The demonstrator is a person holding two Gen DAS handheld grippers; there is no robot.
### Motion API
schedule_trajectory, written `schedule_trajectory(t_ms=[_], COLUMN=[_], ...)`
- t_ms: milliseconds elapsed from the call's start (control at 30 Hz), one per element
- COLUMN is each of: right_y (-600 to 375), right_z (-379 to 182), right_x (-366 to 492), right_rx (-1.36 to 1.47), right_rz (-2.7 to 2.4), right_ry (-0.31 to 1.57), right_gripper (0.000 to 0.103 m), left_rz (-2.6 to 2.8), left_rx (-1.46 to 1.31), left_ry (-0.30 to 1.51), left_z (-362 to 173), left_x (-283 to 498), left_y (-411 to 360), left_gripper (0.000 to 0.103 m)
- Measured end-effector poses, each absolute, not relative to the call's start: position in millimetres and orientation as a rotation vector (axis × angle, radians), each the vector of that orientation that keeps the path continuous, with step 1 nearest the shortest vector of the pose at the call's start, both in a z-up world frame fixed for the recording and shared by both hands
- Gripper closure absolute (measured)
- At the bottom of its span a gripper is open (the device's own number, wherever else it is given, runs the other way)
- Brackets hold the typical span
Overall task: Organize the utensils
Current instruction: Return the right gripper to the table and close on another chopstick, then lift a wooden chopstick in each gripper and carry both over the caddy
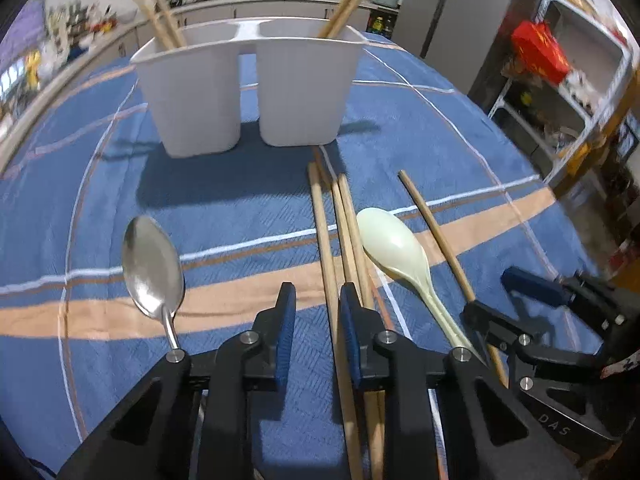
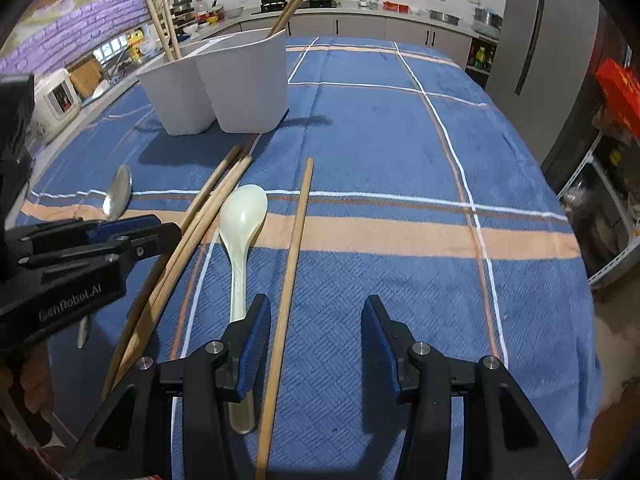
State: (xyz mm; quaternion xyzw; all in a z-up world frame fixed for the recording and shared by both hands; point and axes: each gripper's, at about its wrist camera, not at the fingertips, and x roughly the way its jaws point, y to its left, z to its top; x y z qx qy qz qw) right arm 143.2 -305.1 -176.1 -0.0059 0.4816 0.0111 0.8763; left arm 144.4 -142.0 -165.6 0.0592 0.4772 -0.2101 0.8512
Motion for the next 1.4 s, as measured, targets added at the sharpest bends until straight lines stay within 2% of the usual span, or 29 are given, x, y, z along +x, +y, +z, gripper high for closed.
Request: schedule_trajectory(t_ms=[67,100,133,200,267,567,867,1133,1400], right_y=[-301,-301,-300,-299,-301,-336,-343,-339,-332], right_z=[-176,-176,-175,-174,-174,-171,-169,-170,-170], right_x=[148,151,153,157,157,115,117,150,182], right_rx=[-0.036,-0.035,-0.035,-0.038,-0.035,0.015,0.007,-0.033,-0.022], right_rz=[0.017,0.016,0.014,0.006,0.004,-0.005,0.020,0.056,0.018], right_ry=[1.006,1.010,1.012,1.022,1.034,1.110,1.220,1.356,1.355], right_gripper=[0.051,0.054,0.059,0.091,0.096,0.096,0.095,0.095,0.094], left_rz=[-0.429,-0.423,-0.416,-0.418,-0.418,-0.436,-0.429,-0.441,-0.461], left_rx=[0.183,0.196,0.198,0.155,0.120,0.013,0.053,0.123,0.143], left_ry=[0.987,0.986,0.991,1.016,1.038,1.186,1.285,1.283,1.256], left_z=[-165,-166,-166,-164,-163,-161,-161,-160,-161], left_x=[143,145,148,153,154,120,128,140,149], left_y=[-149,-152,-153,-149,-143,-107,-124,-140,-146], left_gripper=[0.087,0.095,0.096,0.097,0.097,0.097,0.097,0.097,0.096])
